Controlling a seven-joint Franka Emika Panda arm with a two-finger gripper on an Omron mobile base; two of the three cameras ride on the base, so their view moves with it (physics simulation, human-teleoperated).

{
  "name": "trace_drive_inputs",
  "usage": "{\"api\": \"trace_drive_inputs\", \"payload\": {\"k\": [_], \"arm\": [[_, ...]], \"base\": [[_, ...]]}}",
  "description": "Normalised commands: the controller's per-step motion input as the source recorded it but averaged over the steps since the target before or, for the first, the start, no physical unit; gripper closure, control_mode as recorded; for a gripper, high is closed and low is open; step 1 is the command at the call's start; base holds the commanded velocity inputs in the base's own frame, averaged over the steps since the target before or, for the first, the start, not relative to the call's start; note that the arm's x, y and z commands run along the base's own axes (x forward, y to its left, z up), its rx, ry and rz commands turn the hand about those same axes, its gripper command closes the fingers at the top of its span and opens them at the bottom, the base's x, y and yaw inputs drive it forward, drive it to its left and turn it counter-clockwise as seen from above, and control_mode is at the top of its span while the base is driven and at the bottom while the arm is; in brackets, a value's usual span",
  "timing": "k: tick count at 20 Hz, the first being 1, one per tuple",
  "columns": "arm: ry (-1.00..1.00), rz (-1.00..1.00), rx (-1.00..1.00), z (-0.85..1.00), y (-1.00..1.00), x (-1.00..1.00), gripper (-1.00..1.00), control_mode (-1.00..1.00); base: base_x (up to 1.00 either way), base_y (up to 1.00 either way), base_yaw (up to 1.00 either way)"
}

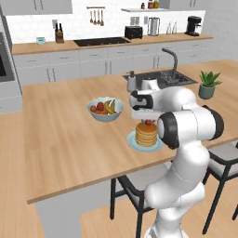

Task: Take the strawberry from the fridge and place it on top of the pancake, located on the dining counter.

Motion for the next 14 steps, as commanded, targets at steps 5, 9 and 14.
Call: {"api": "trace_drive_inputs", "payload": {"k": [5,9,14], "arm": [[0.00,0.00,0.00,-0.24,0.00,0.02,1.00,-1.00],[0.00,0.00,0.00,-0.29,0.00,-0.07,1.00,-1.00],[-0.04,0.00,-0.02,-0.26,0.01,-0.50,-1.00,-1.00]], "base": [[0.00,0.00,0.00],[0.00,0.00,0.00],[0.00,0.00,0.00]]}}
